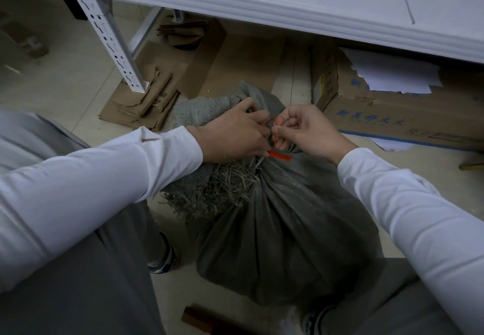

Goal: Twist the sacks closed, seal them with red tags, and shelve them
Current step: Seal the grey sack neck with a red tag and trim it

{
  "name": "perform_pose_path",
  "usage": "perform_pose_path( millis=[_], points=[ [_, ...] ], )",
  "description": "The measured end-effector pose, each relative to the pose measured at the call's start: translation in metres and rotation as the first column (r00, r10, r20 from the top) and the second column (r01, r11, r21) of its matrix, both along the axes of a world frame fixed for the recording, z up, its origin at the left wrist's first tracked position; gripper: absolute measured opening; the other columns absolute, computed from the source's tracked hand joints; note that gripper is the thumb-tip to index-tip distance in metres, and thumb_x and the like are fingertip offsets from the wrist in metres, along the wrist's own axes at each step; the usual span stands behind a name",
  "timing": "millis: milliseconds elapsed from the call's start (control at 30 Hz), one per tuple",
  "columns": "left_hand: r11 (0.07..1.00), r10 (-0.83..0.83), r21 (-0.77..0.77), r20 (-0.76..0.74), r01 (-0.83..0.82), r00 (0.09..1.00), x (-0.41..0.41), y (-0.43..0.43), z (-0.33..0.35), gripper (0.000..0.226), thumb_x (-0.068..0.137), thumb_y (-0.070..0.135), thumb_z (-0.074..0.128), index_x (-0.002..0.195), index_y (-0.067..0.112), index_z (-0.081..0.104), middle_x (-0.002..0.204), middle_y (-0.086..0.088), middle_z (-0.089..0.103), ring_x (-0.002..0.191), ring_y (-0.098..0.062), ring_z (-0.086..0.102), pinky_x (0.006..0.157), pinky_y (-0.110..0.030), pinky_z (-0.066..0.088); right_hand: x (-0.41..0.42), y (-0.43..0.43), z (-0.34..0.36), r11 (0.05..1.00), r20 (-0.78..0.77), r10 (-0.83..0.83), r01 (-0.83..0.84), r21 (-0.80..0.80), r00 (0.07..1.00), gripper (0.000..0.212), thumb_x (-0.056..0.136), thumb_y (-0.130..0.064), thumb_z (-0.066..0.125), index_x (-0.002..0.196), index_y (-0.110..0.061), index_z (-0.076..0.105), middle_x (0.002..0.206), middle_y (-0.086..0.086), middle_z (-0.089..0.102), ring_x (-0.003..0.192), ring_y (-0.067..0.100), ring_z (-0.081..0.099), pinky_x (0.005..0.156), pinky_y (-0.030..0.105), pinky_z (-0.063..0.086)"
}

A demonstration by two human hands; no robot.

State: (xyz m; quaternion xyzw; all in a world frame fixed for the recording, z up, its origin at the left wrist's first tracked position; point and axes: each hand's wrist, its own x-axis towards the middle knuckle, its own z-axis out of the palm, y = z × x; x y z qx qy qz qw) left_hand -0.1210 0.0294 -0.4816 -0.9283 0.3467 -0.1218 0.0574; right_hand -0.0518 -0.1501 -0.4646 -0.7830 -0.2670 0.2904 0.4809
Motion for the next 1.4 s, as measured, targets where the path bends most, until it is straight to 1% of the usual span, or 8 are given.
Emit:
perform_pose_path(
  millis=[167, 267, 433, 667, 833, 1133, 1267, 1400],
  points=[
    [1.000, 0.013, -0.012, 0.009, -0.013, 1.000, -0.0008, 0.0006, -0.0024, 0.037, 0.092, 0.046, 0.039, 0.079, 0.030, 0.070, 0.078, 0.012, 0.065, 0.087, -0.020, 0.052, 0.079, -0.037, 0.029, -0.0026, 0.0010, -0.0015, 1.000, -0.011, -0.011, 0.011, 0.005, 1.000, 0.001, 0.091, 0.002, 0.061, 0.090, 0.002, 0.060, 0.068, 0.010, 0.068, 0.057, 0.013, 0.068, 0.056, 0.019, 0.055],
    [1.000, 0.023, -0.015, 0.007, -0.023, 1.000, -0.0014, 0.0007, -0.0024, 0.039, 0.092, 0.045, 0.037, 0.078, 0.029, 0.069, 0.078, 0.011, 0.065, 0.087, -0.020, 0.053, 0.079, -0.037, 0.029, -0.0033, 0.0018, -0.0032, 0.999, -0.030, -0.029, 0.030, 0.014, 0.999, 0.005, 0.091, 0.002, 0.061, 0.086, -0.001, 0.060, 0.070, 0.013, 0.068, 0.058, 0.013, 0.068, 0.056, 0.020, 0.056],
    [0.999, 0.042, -0.024, 0.007, -0.042, 0.999, -0.0019, -0.0001, -0.0040, 0.039, 0.092, 0.045, 0.037, 0.078, 0.027, 0.069, 0.077, 0.011, 0.066, 0.087, -0.021, 0.054, 0.080, -0.038, 0.032, -0.0017, 0.0001, -0.0028, 1.000, -0.068, -0.020, 0.021, 0.014, 0.997, 0.002, 0.091, 0.002, 0.060, 0.090, 0.004, 0.061, 0.071, 0.013, 0.068, 0.061, 0.014, 0.069, 0.058, 0.020, 0.056],
    [0.998, 0.052, -0.043, 0.010, -0.052, 0.999, -0.0025, 0.0000, -0.0051, 0.040, 0.092, 0.046, 0.036, 0.078, 0.029, 0.069, 0.076, 0.013, 0.065, 0.085, -0.020, 0.054, 0.081, -0.037, 0.028, 0.0032, -0.0033, -0.0010, 1.000, -0.088, -0.006, 0.006, -0.003, 0.996, 0.004, 0.089, 0.000, 0.063, 0.088, 0.004, 0.064, 0.074, 0.014, 0.070, 0.064, 0.014, 0.070, 0.063, 0.021, 0.058],
    [0.996, 0.081, -0.031, 0.032, -0.080, 0.996, -0.0014, -0.0006, -0.0066, 0.043, 0.091, 0.046, 0.036, 0.073, 0.027, 0.070, 0.073, 0.012, 0.065, 0.083, -0.020, 0.054, 0.081, -0.037, 0.029, -0.0023, 0.0017, -0.0035, 0.997, -0.151, -0.062, 0.067, 0.031, 0.987, 0.010, 0.089, 0.001, 0.064, 0.080, -0.003, 0.064, 0.062, 0.004, 0.070, 0.056, 0.012, 0.067, 0.058, 0.021, 0.057],
    [0.995, 0.097, -0.036, 0.043, -0.096, 0.994, -0.0020, -0.0030, -0.0043, 0.041, 0.090, 0.046, 0.037, 0.074, 0.027, 0.071, 0.072, 0.013, 0.065, 0.080, -0.020, 0.053, 0.077, -0.036, 0.026, -0.0029, 0.0046, -0.0031, 0.997, -0.084, -0.081, 0.080, -0.012, 0.993, 0.010, 0.088, -0.002, 0.066, 0.080, -0.007, 0.064, 0.061, 0.001, 0.070, 0.056, 0.011, 0.067, 0.060, 0.023, 0.058],
    [0.995, 0.096, -0.030, 0.039, -0.094, 0.995, -0.0023, -0.0032, -0.0035, 0.040, 0.090, 0.045, 0.037, 0.077, 0.028, 0.070, 0.073, 0.013, 0.065, 0.080, -0.020, 0.053, 0.076, -0.036, 0.026, 0.0002, 0.0034, -0.0034, 0.995, -0.053, -0.090, 0.088, -0.048, 0.995, 0.011, 0.087, -0.007, 0.069, 0.078, -0.011, 0.065, 0.069, 0.007, 0.070, 0.060, 0.013, 0.066, 0.065, 0.027, 0.057],
    [0.994, 0.099, -0.046, 0.038, -0.097, 0.994, -0.0025, -0.0042, -0.0042, 0.039, 0.090, 0.045, 0.037, 0.078, 0.027, 0.070, 0.073, 0.011, 0.066, 0.080, -0.021, 0.053, 0.076, -0.037, 0.029, 0.0010, 0.0023, -0.0031, 0.996, -0.063, -0.086, 0.084, -0.037, 0.994, 0.010, 0.086, -0.006, 0.069, 0.078, -0.010, 0.066, 0.068, 0.007, 0.069, 0.056, 0.008, 0.064, 0.059, 0.020, 0.053]
  ],
)
